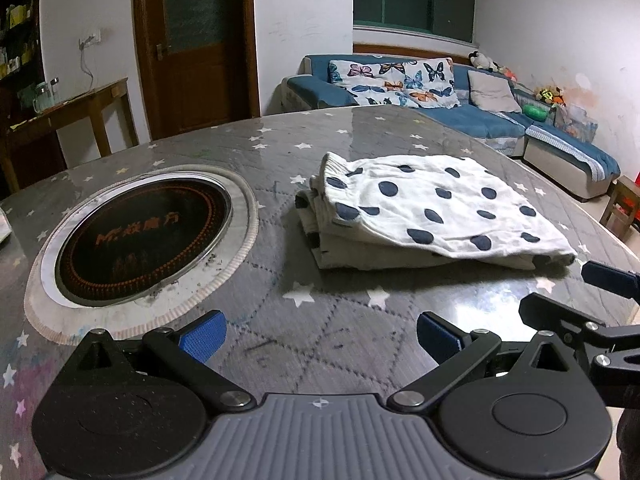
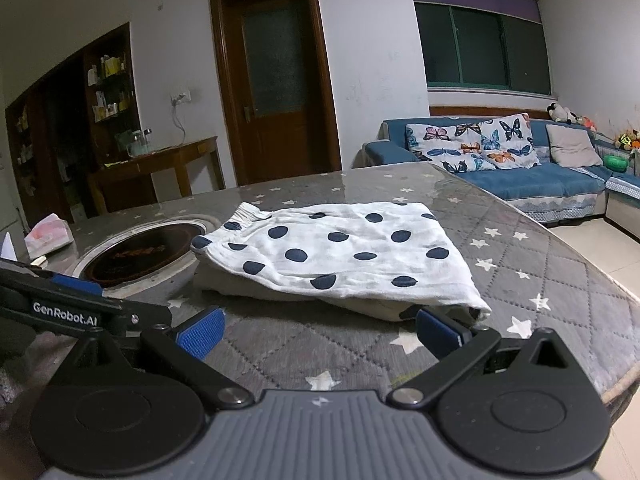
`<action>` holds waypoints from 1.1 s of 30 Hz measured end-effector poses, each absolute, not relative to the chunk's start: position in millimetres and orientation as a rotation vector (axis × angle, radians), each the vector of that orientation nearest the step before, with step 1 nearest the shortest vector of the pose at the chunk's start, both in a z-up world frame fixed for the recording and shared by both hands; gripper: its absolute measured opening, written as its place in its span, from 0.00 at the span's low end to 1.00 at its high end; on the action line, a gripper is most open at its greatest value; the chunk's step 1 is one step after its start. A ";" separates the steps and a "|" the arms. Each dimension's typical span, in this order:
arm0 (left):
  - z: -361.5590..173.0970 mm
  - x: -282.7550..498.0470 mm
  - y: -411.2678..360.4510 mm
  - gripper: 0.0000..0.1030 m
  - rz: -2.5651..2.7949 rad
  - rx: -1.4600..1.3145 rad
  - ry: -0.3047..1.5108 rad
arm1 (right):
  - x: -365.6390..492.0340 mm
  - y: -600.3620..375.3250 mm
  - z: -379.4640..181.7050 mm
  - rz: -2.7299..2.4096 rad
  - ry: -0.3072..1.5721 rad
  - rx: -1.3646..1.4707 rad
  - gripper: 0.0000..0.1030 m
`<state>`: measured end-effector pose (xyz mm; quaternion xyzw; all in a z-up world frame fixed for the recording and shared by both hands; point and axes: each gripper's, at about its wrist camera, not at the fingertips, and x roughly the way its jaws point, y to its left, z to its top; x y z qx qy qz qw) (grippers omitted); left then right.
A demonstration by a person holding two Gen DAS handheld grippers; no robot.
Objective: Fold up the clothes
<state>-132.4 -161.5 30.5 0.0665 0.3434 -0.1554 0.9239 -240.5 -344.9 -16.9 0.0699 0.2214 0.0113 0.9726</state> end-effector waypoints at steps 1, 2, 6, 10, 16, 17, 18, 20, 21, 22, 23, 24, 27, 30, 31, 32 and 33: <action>30.1 -134.3 -162.3 1.00 -0.319 0.139 0.705 | -241.9 -344.9 -16.7 0.024 0.445 0.141 1.00; 29.7 -136.3 -163.0 1.00 -0.319 0.142 0.705 | -243.2 -344.9 -16.6 0.025 0.443 0.141 1.00; 30.5 -142.8 -165.0 1.00 -0.325 0.147 0.697 | -247.5 -344.3 -15.8 0.024 0.439 0.141 1.00; 31.8 -146.5 -164.5 1.00 -0.327 0.152 0.683 | -250.9 -343.4 -14.9 0.020 0.435 0.141 1.00; 29.5 -148.9 -162.3 1.00 -0.331 0.147 0.683 | -252.1 -341.6 -16.0 0.015 0.440 0.143 1.00; 28.8 -149.0 -162.0 1.00 -0.333 0.146 0.684 | -251.4 -341.4 -16.4 0.014 0.443 0.143 1.00; 28.1 -148.8 -161.8 1.00 -0.334 0.145 0.686 | -250.6 -341.3 -16.7 0.014 0.445 0.144 1.00; 27.1 -148.1 -161.7 1.00 -0.336 0.144 0.688 | -249.0 -341.1 -17.5 0.013 0.451 0.144 1.00; 27.1 -148.2 -161.8 1.00 -0.339 0.144 0.688 | -248.3 -341.0 -17.8 0.012 0.454 0.145 1.00; 27.1 -148.3 -161.8 1.00 -0.341 0.144 0.687 | -247.5 -340.9 -18.2 0.012 0.457 0.145 1.00; 27.3 -148.5 -162.2 1.00 -0.343 0.145 0.685 | -246.7 -340.8 -18.6 0.012 0.460 0.146 1.00; 27.3 -147.9 -162.5 1.00 -0.344 0.147 0.685 | -245.9 -340.7 -19.0 0.011 0.462 0.146 1.00; 27.1 -145.8 -163.5 1.00 -0.345 0.152 0.683 | -243.6 -340.4 -20.1 0.010 0.471 0.147 1.00; 26.3 -142.9 -162.5 1.00 -0.342 0.151 0.689 | -241.3 -340.0 -21.2 0.009 0.479 0.148 1.00; 26.2 -141.8 -162.0 1.00 -0.341 0.151 0.691 | -240.5 -339.9 -21.6 0.008 0.482 0.149 1.00; 26.2 -140.8 -161.6 1.00 -0.340 0.150 0.692 | -239.7 -339.8 -21.9 0.008 0.485 0.149 1.00; 26.4 -139.7 -161.2 1.00 -0.339 0.149 0.693 | -238.4 -339.4 -22.2 0.009 0.488 0.148 1.00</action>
